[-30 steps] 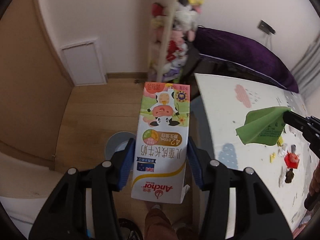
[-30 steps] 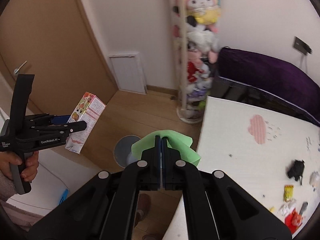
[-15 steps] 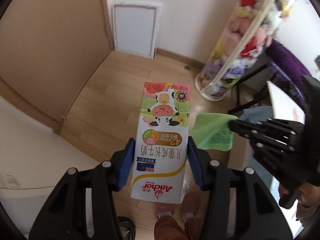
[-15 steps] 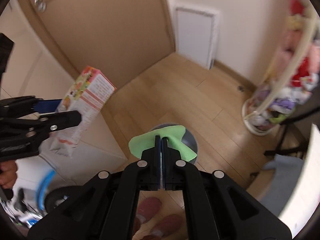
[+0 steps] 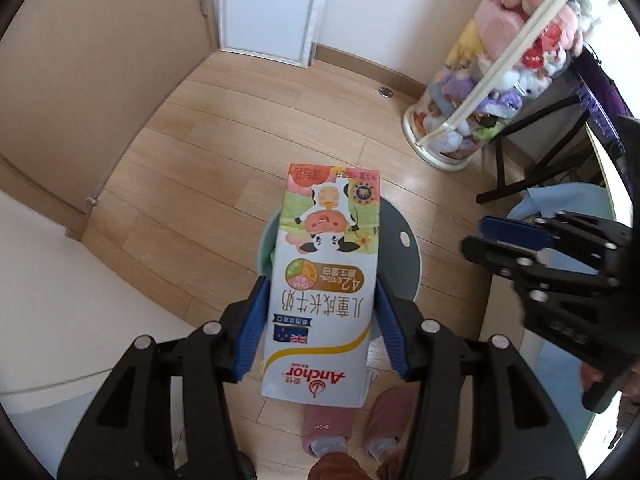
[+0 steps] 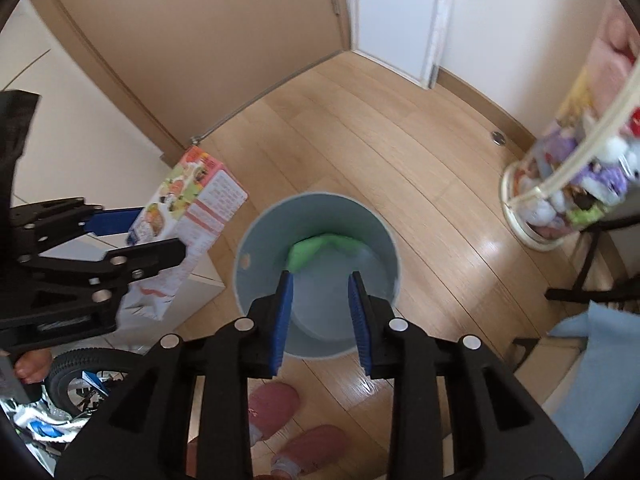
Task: Collect trash
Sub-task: 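Carry the carton and green cloth to the grey bin and release both, then move both open tools back over the remaining trash on the mat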
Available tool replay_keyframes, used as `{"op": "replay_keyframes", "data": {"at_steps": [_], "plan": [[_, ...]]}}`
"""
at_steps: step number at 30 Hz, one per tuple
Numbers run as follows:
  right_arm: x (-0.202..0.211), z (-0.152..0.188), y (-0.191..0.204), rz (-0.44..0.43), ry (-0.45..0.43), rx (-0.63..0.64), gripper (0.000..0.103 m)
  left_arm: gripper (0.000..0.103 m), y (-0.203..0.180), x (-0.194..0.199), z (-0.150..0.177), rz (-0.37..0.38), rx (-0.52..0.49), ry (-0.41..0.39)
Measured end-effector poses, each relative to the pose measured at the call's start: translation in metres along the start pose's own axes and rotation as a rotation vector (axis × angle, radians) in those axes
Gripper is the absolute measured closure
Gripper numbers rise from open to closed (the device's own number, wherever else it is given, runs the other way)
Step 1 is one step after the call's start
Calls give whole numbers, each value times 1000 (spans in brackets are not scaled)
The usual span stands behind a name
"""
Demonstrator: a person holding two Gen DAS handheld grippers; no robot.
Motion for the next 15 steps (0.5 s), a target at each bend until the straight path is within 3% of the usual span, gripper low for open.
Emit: {"op": "replay_keyframes", "data": {"at_steps": [4, 5, 7, 11, 15], "plan": [[11, 15, -20, 23, 6, -53, 73, 47, -13, -26, -2, 26, -42, 9], [12, 18, -26, 31, 8, -64, 73, 36, -16, -33, -2, 30, -51, 13], [15, 25, -35, 43, 9, -84, 73, 24, -20, -45, -3, 24, -67, 14], [23, 37, -49, 63, 7, -133, 73, 24, -29, -53, 0, -11, -107, 48], [58, 48, -52, 81, -18, -200, 73, 24, -46, -21, -3, -41, -180, 42]]}}
Point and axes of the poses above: each gripper's, at about its wrist camera, not at the fingertips, and x roughly against the way its jaws point, y to its left, z to its underside, the point moved 10 cm from there along -x, roughly the way its jaws point, and after that the axes turned 8 degrees about x, right-handed, at the moved point
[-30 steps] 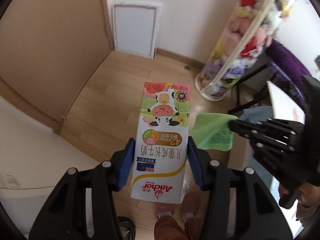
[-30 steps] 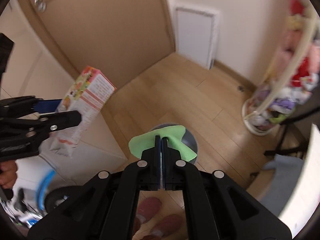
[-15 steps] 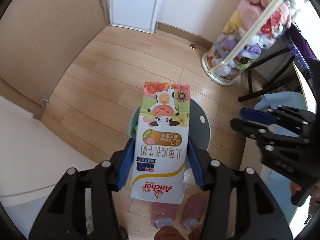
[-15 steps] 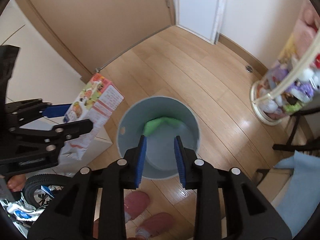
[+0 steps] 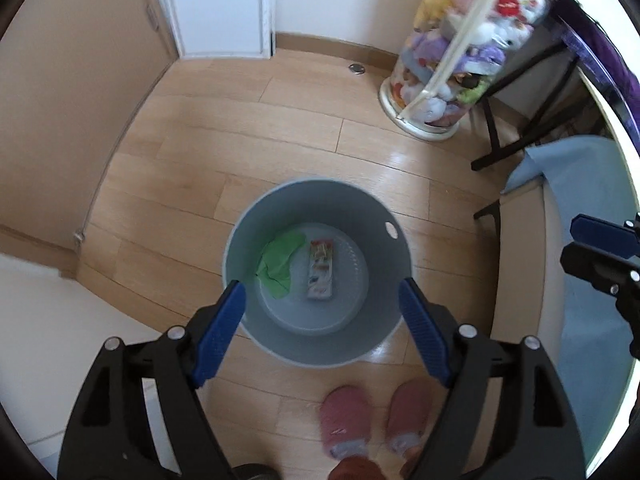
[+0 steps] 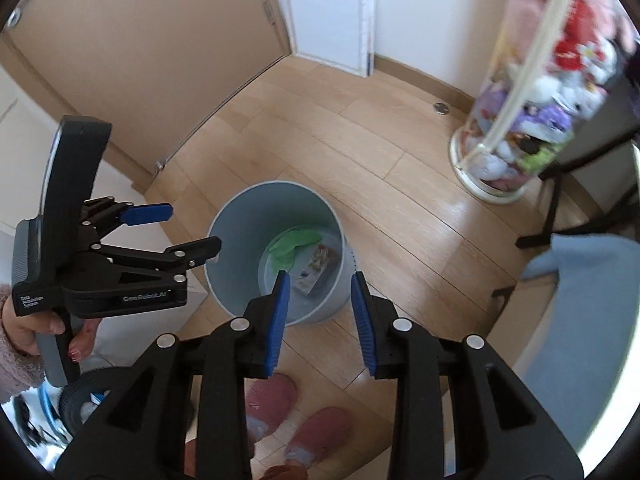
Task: Collect trash
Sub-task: 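Move both open tools back over the remaining trash on the mat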
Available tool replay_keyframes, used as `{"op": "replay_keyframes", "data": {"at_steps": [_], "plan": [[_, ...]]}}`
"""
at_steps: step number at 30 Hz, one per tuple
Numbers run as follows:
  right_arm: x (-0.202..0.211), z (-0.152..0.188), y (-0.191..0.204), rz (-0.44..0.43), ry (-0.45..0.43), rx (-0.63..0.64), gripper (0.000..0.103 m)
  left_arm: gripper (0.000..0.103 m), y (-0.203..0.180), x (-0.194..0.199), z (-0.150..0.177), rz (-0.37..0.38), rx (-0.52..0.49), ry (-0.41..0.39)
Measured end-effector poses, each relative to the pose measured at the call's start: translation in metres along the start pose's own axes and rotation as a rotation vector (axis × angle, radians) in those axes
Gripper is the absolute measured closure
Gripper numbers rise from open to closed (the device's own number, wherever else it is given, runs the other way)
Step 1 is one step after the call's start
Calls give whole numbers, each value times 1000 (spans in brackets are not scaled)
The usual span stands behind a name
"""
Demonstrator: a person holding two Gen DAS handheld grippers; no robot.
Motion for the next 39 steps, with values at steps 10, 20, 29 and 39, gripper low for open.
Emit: {"op": "replay_keyframes", "data": {"at_steps": [10, 20, 29, 39], "plan": [[179, 33, -50, 149, -115, -325, 63, 22, -110, 158, -24, 39, -262, -51], [390, 178, -118, 471, -234, -765, 60, 21, -309, 290, 24, 283, -689, -61], [525, 361, -145, 728, -279, -1123, 59, 21, -487, 373, 120, 470, -1014, -66], [572, 518, -157, 862, -294, -1355, 60, 21, -598, 382, 236, 557, -1245, 2]]}}
Point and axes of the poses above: each gripper's, at about its wrist camera, not at the fingertips, and x roughly against the way its jaws point, y to its left, z to its underside, the point moved 10 cm from there along -x, roughly the way its jaws point, and after that the axes turned 8 degrees about x, right-handed, at the moved point
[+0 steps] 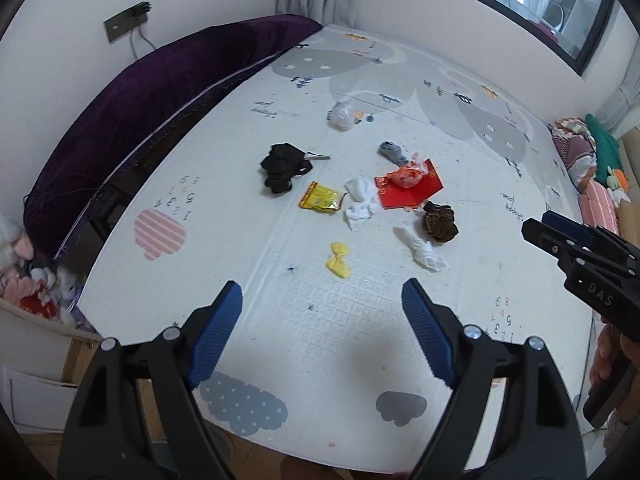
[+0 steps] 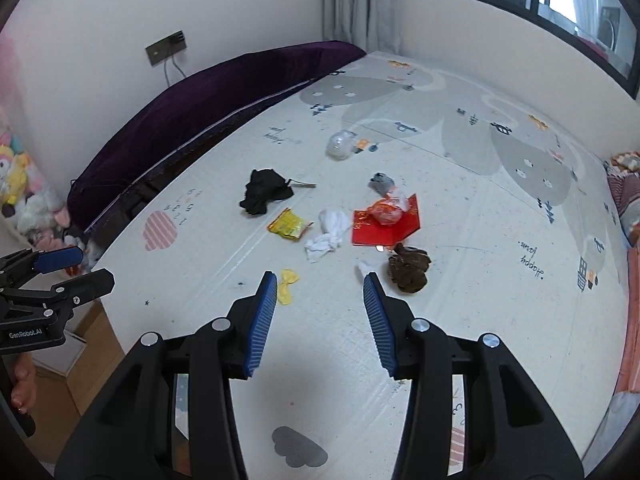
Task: Collect trash
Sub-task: 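Move both open tools back over the remaining trash on the mat, then grasp the yellow bow with the left tool while the right tool grasps the white tissue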
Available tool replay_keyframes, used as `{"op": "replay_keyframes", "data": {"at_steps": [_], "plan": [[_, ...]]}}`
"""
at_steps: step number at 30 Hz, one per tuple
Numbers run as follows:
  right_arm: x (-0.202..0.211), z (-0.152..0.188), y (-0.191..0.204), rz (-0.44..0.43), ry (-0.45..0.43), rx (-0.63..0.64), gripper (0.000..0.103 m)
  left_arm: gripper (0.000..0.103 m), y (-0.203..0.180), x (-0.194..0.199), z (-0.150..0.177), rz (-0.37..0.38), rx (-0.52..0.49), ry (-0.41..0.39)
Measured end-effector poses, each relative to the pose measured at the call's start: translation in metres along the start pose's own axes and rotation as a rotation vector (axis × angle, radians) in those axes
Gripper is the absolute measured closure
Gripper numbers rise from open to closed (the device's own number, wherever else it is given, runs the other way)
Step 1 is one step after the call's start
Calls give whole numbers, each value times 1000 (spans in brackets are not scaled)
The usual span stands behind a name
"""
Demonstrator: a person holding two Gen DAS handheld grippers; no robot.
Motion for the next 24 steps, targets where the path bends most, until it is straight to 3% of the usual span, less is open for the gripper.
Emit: {"op": "replay_keyframes", "data": {"at_steps": [7, 14, 20, 24], "plan": [[-53, 17, -40, 44, 32, -85, 59, 21, -31, -79, -10, 29, -76, 88], [-150, 53, -55, 54, 104, -123, 60, 21, -32, -181, -9, 34, -112, 158], [-219, 83, -69, 76, 133, -140, 60, 21, -27, -272, 9, 25, -108, 197], [-248, 98, -73, 78, 149, -145, 60, 21, -22, -312, 23, 8, -102, 211]]}}
Point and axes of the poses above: each gripper's, at about its wrist camera, not at the fingertips, and x roughly against the way its jaws point, y to its left, z to its underside, the point moved 10 cm from there along -x, roughly the way its jaws point, and after that the axes turned 8 degrees about x, right-handed, at the moved point
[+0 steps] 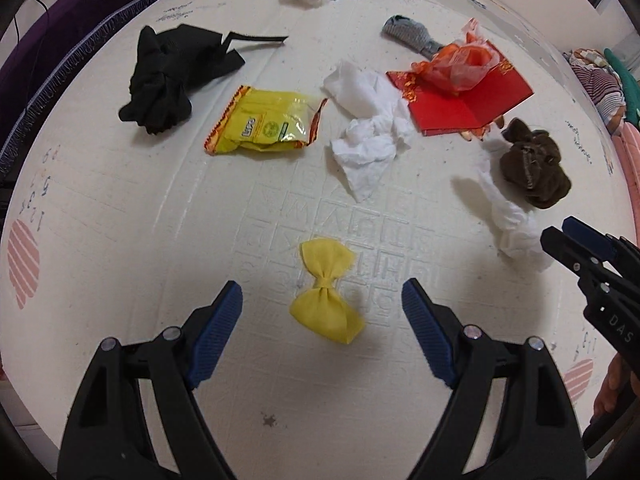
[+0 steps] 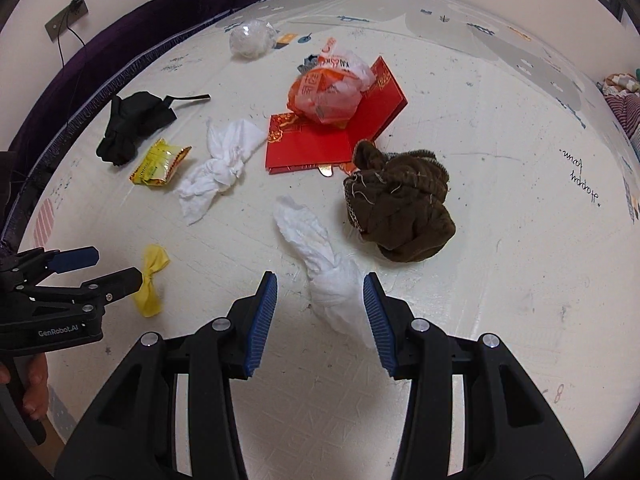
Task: Collect trash
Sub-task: 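Grasp the yellow bow with the left tool while the right tool grasps the white tissue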
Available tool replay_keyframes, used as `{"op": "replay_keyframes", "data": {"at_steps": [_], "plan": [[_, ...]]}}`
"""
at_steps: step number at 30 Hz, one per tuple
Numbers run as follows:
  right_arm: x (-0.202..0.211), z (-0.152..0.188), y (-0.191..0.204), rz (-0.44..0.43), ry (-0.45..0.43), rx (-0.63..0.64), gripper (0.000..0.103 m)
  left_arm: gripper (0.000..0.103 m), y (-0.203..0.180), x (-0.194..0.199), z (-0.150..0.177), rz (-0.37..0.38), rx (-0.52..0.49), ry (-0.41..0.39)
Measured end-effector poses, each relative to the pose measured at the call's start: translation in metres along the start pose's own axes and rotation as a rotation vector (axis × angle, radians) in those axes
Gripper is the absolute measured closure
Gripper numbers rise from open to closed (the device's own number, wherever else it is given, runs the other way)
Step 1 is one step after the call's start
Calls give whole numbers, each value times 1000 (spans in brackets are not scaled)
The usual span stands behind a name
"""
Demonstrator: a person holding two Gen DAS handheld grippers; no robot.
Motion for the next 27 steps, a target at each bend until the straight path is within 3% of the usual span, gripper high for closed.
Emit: {"op": "replay_keyframes", "data": {"at_steps": [4, 6, 7, 8, 10, 11, 13, 20, 27], "plan": [[-19, 10, -1, 2, 20, 11, 60, 39, 4, -25, 8, -20, -2, 9], [-23, 13, -2, 2, 22, 13, 60, 54, 2, -22, 8, -55, -49, -33], [-24, 14, -4, 5, 24, 13, 60, 66, 2, -21, 9, -63, -74, -42], [-26, 14, -5, 6, 27, 12, 60, 85, 2, -19, 9, -47, -73, -40], [-30, 15, -7, 11, 39, 13, 63, 93, 3, -17, 8, -17, -45, -24], [-32, 15, -8, 14, 49, 19, 80, 94, 3, -16, 8, -6, -40, -15], [-33, 15, -8, 8, 60, 29, 83, 94, 5, -9, 6, -8, -43, -29], [11, -10, 10, -22, -9, 101, 84, 94, 12, 42, 4, 27, 33, -84], [92, -39, 76, -137, -76, 261, 84, 94, 45, 117, 16, 4, 159, -156]]}}
Point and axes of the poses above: each gripper's, at about its wrist camera, not at the fingertips, and x roughly against the way its jaws point, y to its left, z to its underside, the point moved 10 cm from there along -x, roughly the way its jaws point, and after that the axes turned 8 degrees about x, right-handed, at the moved point
